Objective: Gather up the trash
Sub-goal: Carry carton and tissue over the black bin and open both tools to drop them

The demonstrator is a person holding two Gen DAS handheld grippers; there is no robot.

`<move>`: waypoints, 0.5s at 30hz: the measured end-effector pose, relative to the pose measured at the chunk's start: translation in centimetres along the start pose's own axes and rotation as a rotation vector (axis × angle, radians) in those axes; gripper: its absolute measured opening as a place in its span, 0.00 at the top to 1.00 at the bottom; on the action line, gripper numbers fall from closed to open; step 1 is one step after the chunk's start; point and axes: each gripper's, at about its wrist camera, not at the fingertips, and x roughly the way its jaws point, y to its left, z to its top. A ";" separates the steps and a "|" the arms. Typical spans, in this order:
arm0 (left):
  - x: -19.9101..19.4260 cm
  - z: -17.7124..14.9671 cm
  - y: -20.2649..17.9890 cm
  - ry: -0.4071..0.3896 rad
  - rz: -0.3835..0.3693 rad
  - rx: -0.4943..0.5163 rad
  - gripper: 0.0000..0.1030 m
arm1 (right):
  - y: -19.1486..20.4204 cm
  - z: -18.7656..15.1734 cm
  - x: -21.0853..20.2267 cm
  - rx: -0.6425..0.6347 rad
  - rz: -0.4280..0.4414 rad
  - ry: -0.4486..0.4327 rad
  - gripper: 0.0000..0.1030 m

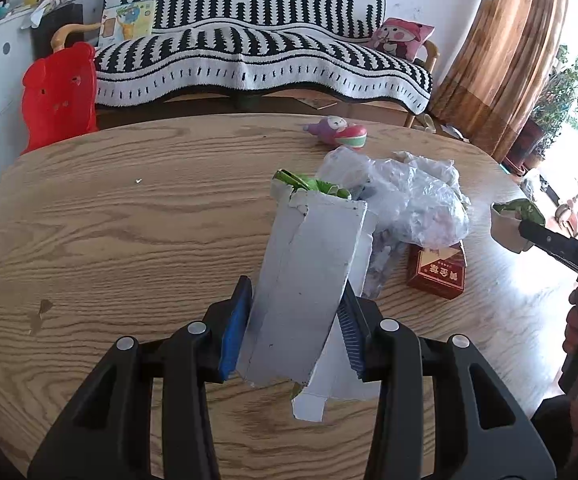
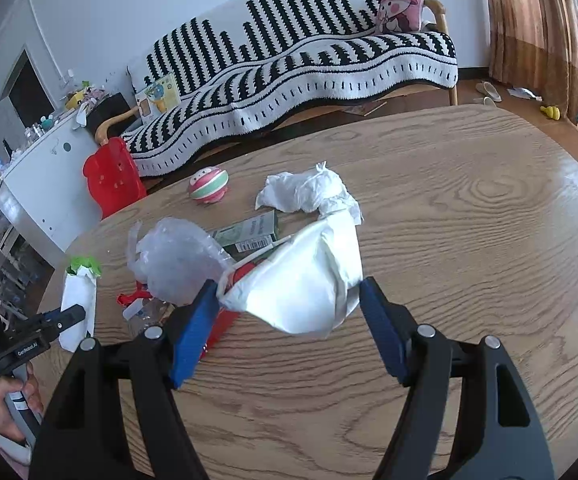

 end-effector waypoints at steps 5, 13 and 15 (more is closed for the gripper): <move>0.0 -0.1 0.1 0.001 -0.003 0.003 0.60 | 0.2 0.0 0.1 -0.009 0.000 0.007 0.31; -1.0 0.5 -0.1 -0.051 0.003 -0.008 0.59 | 0.4 0.1 0.2 -0.017 0.004 0.018 0.31; -1.9 0.6 -1.5 -0.092 0.037 0.035 0.60 | 0.6 0.2 -0.3 -0.015 0.003 -0.004 0.31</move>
